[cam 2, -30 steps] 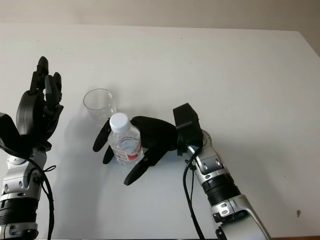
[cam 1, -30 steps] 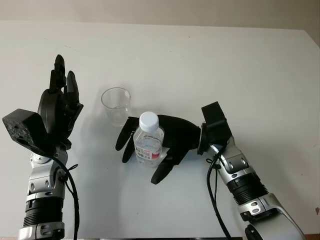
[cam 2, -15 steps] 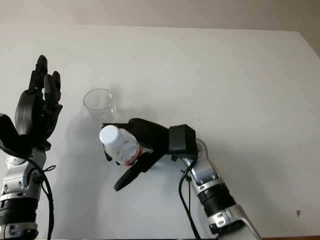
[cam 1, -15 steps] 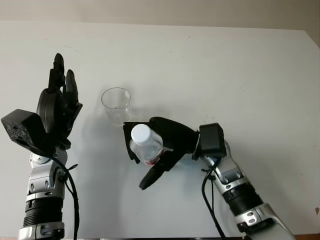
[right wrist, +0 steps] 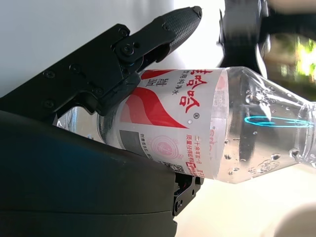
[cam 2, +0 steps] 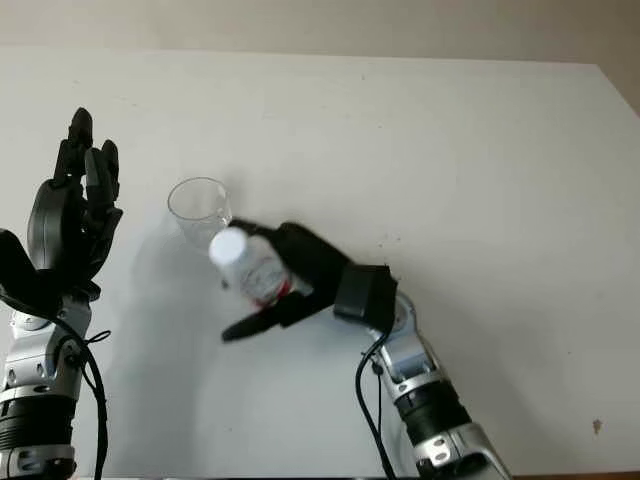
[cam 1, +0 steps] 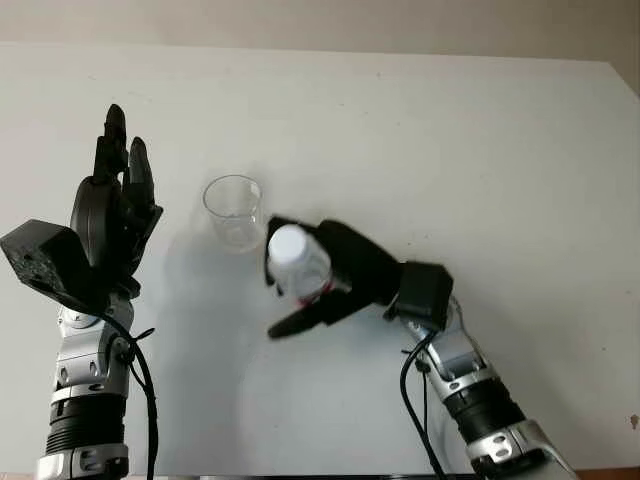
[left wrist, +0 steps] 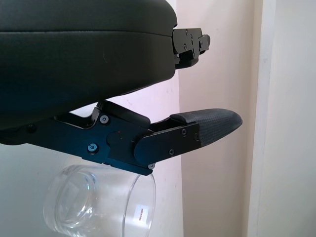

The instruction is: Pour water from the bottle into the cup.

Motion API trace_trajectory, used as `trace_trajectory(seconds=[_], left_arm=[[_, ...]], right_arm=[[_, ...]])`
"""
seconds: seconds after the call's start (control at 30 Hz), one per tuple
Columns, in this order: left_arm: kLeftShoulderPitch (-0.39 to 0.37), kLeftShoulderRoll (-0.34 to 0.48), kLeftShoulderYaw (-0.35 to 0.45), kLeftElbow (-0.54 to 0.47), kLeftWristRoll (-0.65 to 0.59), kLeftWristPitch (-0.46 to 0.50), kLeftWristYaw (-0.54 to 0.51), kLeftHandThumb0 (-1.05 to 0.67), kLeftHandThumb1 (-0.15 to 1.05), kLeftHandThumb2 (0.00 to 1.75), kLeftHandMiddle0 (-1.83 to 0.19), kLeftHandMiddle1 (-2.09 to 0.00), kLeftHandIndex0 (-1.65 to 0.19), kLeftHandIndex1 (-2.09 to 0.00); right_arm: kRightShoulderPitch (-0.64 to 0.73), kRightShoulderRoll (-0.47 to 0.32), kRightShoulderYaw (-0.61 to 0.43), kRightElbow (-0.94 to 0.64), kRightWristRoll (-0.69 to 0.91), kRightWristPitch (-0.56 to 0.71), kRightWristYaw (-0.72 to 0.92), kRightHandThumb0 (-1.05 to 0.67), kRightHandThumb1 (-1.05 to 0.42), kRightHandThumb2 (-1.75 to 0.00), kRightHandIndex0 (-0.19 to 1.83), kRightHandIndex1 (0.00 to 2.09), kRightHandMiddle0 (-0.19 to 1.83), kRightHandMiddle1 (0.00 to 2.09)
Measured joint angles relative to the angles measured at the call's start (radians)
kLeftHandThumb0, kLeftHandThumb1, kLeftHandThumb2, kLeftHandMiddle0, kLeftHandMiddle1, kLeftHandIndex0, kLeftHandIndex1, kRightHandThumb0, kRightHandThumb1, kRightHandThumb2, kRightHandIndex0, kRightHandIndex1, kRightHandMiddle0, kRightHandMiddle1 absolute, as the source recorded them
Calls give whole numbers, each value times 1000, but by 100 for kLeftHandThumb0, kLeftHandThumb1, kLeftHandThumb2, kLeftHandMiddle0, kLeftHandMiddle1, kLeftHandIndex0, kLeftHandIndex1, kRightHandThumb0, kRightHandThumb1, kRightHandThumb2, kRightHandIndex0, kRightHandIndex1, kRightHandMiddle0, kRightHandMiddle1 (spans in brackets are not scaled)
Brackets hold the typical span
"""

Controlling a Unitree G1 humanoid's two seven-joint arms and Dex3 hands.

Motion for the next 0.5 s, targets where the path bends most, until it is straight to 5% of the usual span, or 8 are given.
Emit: trace_trajectory(seconds=[0.27,0.5], left_arm=[[0,0,3,5,-2,-1,-3,-71,105,63,7,-5,10,-6],[0,0,7,10,-2,-2,1,-72,105,63,8,-5,11,-6]], right_arm=[[-308,-36,-120,209,-28,-62,-188,-7,-89,-62,183,209,183,209],[-494,-79,-121,466,-152,-129,-363,-13,-101,-32,137,209,139,209]])
